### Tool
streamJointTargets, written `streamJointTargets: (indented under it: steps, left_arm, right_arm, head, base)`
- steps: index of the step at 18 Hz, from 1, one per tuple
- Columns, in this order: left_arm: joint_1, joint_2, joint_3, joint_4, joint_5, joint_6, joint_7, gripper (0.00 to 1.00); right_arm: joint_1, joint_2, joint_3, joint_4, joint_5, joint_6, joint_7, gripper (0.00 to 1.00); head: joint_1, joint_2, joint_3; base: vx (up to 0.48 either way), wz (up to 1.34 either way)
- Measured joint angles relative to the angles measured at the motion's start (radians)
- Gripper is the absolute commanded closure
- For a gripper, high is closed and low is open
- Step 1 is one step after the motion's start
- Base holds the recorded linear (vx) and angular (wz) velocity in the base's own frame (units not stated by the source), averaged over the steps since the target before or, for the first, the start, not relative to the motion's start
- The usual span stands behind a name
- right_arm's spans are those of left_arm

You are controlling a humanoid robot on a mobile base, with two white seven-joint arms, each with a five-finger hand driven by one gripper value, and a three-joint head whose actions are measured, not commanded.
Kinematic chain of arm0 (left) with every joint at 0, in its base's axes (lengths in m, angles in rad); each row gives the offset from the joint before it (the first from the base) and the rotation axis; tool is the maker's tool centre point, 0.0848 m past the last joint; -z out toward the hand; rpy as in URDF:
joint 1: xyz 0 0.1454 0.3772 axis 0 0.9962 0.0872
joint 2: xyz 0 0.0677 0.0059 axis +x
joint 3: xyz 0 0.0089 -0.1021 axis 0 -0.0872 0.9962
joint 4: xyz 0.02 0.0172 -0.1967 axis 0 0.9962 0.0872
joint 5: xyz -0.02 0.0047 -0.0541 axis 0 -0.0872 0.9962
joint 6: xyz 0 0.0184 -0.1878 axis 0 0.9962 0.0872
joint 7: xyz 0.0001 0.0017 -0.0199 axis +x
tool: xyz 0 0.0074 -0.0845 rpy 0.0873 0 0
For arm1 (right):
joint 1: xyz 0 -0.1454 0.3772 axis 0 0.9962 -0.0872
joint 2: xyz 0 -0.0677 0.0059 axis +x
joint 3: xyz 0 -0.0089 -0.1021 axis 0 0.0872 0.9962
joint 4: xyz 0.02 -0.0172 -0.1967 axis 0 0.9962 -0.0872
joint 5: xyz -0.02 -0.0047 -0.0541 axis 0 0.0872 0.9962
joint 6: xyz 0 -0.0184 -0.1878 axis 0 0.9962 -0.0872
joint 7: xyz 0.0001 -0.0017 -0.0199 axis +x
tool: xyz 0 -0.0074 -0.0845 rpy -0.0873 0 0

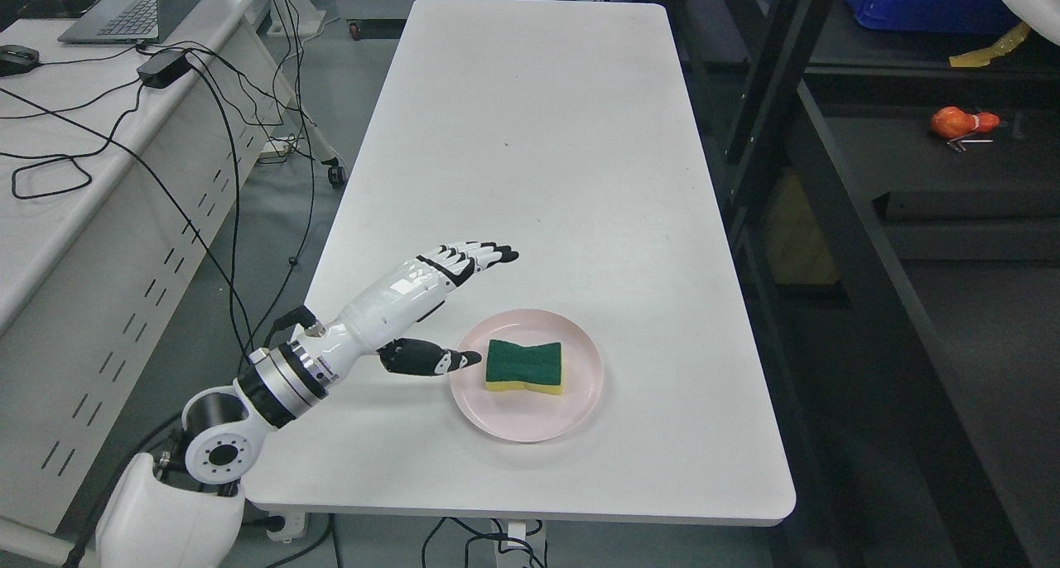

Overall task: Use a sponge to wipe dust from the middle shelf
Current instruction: 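Reach the left hand over the green-and-yellow sponge on the pink plate, then close the left hand around the sponge on the plate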

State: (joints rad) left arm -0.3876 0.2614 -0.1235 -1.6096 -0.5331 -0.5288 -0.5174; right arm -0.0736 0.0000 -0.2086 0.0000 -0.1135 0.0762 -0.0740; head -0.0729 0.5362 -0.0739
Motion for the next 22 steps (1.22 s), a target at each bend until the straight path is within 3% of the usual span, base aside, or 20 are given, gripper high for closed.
streamJointTargets:
  steps: [9, 22]
  left_arm:
    - [-0.144, 0.06, -0.116, 0.086, -0.32, -0.012, -0.029, 0.08]
    - [-0.229, -0.01, -0.312, 0.177, -0.421, -0.013, -0.03, 0.08]
  right_arm:
    - [0.0, 0.0, 0.0, 0.0, 0.0, 0.0, 0.0, 0.0]
    - [0.0, 0.0, 0.0, 0.0, 0.0, 0.0, 0.0, 0.0]
  head:
    - [0.0, 0.0, 0.0]
    - [0.0, 0.0, 0.0]
  base:
    - [0.0, 0.0]
    - [0.0, 0.0]
